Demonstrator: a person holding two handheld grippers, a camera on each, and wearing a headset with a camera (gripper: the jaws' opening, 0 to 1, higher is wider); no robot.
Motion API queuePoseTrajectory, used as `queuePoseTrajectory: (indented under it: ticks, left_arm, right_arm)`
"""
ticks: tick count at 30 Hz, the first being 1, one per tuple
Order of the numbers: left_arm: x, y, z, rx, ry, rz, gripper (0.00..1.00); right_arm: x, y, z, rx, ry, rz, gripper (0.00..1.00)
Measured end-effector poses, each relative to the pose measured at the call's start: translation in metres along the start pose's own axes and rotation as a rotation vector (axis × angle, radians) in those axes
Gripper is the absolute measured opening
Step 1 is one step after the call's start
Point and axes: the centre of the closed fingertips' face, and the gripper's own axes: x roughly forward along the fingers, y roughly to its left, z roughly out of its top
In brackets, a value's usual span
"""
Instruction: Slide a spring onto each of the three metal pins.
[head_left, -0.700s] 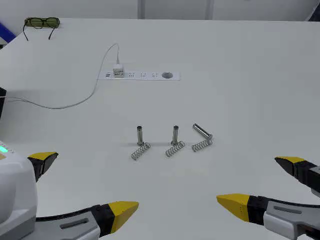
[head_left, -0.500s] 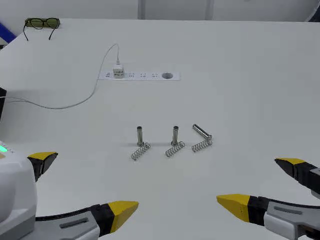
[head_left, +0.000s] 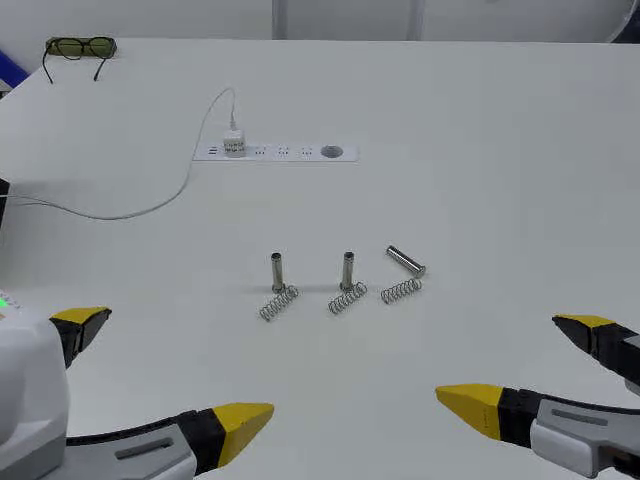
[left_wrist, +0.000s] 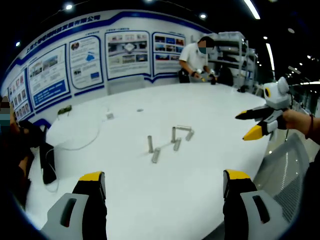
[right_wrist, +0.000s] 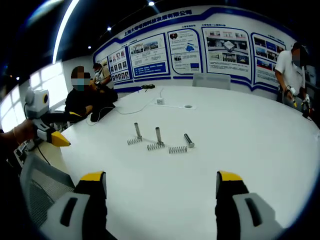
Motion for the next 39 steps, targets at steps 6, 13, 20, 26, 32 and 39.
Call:
queuePoseTrajectory:
  ticks: [6,13,20,26,32,39]
  left_arm:
    - [0.000,0.002,0.004,-0.009,-0.017,0.005,0.99]
    - [0.000,0.003,0.004,-0.003,-0.018,0.010,0.98]
    - [0.002,0.001,0.001,-0.016,-0.014,-0.002,0.98]
    - [0.004,0.000,0.003,-0.013,-0.019,-0.005,0.98]
    - [0.006,-0.001,0.004,0.000,-0.026,-0.005,0.97]
    - [0.007,-0.001,0.003,-0.010,-0.028,-0.006,0.96]
  right_arm:
    - [0.000,0.000,-0.001,-0.006,0.010,-0.002,0.91]
    - [0.005,-0.002,-0.002,-0.008,0.023,0.002,0.88]
    - [0.014,-0.005,0.007,-0.028,0.024,0.011,0.85]
    - [0.025,-0.007,0.013,-0.030,0.026,0.029,0.82]
    - [0.039,-0.011,0.022,-0.043,0.023,0.030,0.81]
    - [0.053,-0.019,0.030,-0.052,0.025,0.030,0.80]
